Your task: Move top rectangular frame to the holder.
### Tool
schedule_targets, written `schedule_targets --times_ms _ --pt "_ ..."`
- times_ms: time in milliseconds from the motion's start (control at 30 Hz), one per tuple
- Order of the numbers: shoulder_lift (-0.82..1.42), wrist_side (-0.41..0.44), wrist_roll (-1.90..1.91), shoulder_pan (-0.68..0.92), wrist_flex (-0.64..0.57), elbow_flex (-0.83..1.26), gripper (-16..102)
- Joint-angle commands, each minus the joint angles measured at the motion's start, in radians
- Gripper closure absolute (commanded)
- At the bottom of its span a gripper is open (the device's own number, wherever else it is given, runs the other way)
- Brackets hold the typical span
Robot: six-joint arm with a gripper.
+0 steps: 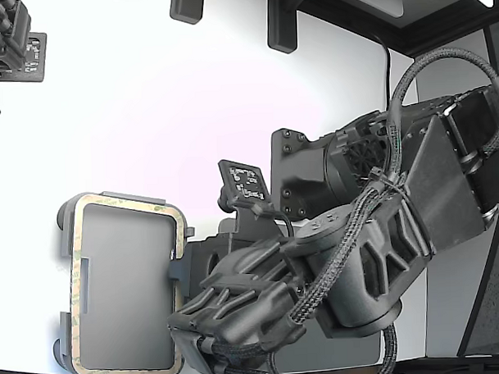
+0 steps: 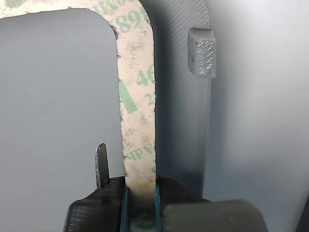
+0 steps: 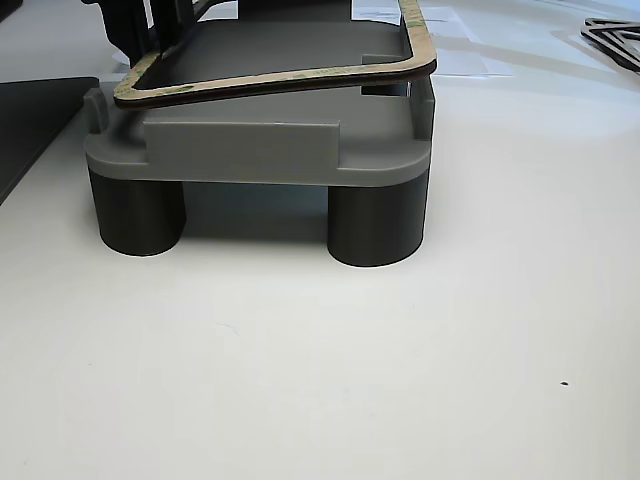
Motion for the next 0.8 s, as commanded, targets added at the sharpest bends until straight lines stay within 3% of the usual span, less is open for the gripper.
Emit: schedule_targets --times_ms 0,767 --pt "0.026 -0.003 -0.002 -0.015 -0.003 -0.014 99" --pt "0.049 -0.018 0.003 -0.017 -0.035 0.046 98"
